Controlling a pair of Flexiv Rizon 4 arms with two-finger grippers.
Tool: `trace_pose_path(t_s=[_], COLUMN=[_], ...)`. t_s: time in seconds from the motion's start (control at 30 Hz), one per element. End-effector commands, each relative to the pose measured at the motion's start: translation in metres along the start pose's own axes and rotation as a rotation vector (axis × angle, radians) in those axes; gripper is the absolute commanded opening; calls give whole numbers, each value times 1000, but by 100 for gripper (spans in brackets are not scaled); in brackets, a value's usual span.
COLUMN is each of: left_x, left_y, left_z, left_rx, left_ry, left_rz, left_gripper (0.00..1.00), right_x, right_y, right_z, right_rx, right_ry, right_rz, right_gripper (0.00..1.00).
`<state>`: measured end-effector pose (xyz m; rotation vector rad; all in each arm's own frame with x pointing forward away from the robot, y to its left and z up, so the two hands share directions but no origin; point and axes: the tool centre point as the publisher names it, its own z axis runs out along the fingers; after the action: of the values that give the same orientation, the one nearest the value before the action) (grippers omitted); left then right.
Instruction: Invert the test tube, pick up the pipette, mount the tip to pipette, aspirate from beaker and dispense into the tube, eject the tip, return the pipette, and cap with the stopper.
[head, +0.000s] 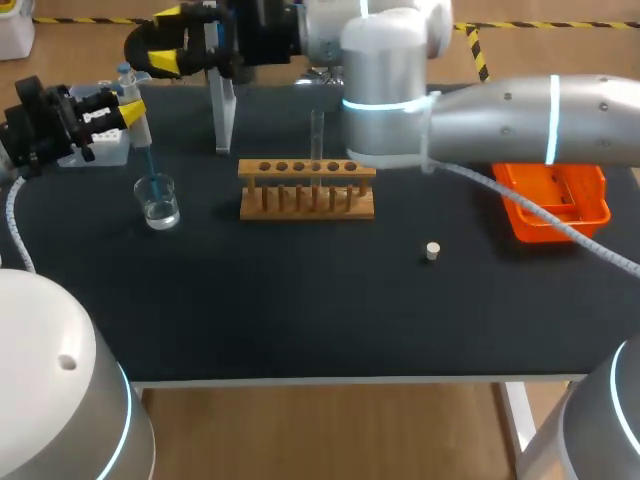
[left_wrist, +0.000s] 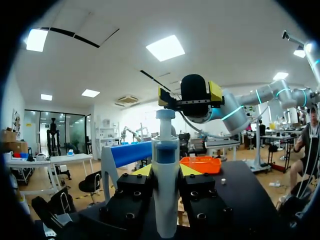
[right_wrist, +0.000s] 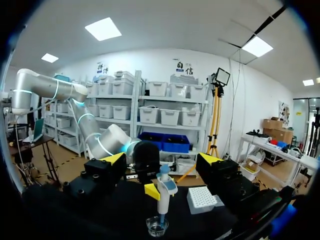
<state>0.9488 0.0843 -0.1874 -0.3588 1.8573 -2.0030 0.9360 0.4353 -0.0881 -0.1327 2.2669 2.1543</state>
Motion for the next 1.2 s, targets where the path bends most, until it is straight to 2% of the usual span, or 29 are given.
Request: trace_pose_path(t_s=[0.03, 0.3, 0.6, 1.2], left_x=[-1, -1, -1, -1], left_y=[0, 0, 0, 0], left_z=[-1, -1, -1, -1], left_rx=[0, 0, 0, 0], left_ry=[5, 5, 5, 5], left_rz=[-1, -1, -1, -1], left_gripper=[0, 0, 0, 0], right_x=[3, -3, -9, -19], right_y=[-3, -20, -39, -90], right_z=[-46, -96, -137, -185], right_rx=[36, 95, 140, 203], right_ry=[-5, -10, -40, -91], right_rz=[3, -7, -12, -41], right_gripper=[100, 100, 100, 100])
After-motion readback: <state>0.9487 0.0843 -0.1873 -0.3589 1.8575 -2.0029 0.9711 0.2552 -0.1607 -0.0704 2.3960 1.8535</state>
